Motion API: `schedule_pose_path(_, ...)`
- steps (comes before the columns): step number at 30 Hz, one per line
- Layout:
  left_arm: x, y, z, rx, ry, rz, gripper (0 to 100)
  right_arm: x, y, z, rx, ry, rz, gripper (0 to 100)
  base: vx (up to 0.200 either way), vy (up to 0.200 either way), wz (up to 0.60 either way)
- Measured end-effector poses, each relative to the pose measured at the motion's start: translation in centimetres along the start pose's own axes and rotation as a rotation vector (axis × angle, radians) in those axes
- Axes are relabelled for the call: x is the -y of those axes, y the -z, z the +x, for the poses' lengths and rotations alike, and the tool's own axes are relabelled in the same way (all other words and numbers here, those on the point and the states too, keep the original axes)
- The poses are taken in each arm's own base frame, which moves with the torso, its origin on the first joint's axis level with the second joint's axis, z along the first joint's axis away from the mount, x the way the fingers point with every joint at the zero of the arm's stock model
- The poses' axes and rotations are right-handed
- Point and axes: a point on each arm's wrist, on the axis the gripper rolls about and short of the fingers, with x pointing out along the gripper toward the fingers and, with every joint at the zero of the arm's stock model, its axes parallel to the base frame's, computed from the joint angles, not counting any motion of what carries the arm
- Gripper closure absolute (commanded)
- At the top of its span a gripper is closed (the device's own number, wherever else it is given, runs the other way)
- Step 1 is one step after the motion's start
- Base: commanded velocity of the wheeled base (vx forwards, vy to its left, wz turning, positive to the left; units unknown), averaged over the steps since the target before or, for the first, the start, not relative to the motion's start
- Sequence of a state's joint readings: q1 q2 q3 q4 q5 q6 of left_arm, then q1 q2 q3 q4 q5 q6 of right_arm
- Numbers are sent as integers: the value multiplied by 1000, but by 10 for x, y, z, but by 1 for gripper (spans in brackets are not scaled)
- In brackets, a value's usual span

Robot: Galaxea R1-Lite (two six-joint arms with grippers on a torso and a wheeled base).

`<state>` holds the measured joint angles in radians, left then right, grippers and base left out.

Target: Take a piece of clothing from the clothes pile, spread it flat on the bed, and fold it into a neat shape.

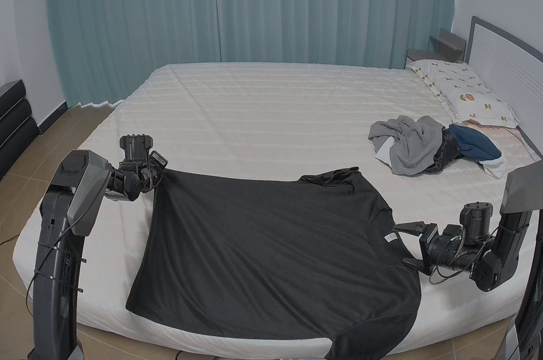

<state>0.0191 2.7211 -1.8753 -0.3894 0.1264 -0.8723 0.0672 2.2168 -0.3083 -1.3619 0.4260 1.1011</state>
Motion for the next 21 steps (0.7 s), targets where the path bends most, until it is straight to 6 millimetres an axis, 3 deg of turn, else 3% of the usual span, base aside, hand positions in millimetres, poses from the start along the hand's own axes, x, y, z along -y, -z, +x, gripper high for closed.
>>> schedule_pose_path(6, -3, 3, 4, -3, -5, 1, 100, -1, -1, 1, 2, -3, -1, 0, 0, 0, 0)
schedule_pose_path(7, -3, 3, 4, -3, -6, 0, 0, -1, -1, 1, 2, -4, -2, 0, 0, 0, 0)
schedule_pose_path(15, -5, 6, 4, -16, -13, -18, 0, -11, 3, 9, 21, -22, -35, 0, 0, 0, 0)
schedule_pose_path(21, -1, -1, -5, -32, -15, -106, 0, -29, 7, 28, 32, -59, -94, 0, 0, 0, 0)
